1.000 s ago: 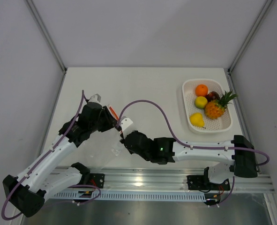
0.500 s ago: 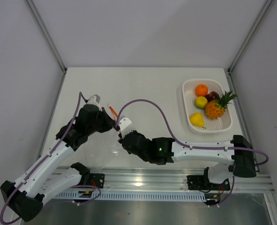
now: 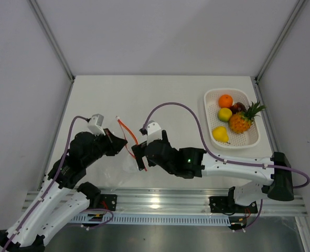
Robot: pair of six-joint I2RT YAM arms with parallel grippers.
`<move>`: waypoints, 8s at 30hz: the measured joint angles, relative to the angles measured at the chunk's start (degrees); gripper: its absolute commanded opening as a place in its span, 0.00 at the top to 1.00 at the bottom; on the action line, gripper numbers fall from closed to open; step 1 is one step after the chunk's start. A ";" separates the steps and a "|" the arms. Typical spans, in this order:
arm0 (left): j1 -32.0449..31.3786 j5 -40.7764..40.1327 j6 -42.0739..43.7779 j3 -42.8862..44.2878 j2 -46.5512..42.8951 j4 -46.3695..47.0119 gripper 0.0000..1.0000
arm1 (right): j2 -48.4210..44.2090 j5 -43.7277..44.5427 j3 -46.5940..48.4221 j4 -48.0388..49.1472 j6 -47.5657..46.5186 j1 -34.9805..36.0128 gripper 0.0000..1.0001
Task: Place the food in the zip-top bag and seal the zipper
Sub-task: Open the zipper of the food storage bag at the center of the board, then pick up the fake fruit from the bin, then place the fake fruit in the zipper food storage bag.
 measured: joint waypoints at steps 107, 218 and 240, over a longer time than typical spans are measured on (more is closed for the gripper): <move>-0.31 4.63 5.66 8.85 4.24 -10.99 0.99 | 3.74 -4.92 -1.07 -6.16 8.76 -13.77 0.71; 0.57 20.87 -8.83 18.32 40.74 10.64 0.99 | -22.80 -39.50 -1.40 7.28 -3.69 -52.63 1.00; 2.03 28.00 -13.27 17.97 41.66 17.07 1.00 | -26.03 -35.58 -12.68 29.11 -11.10 -31.23 1.00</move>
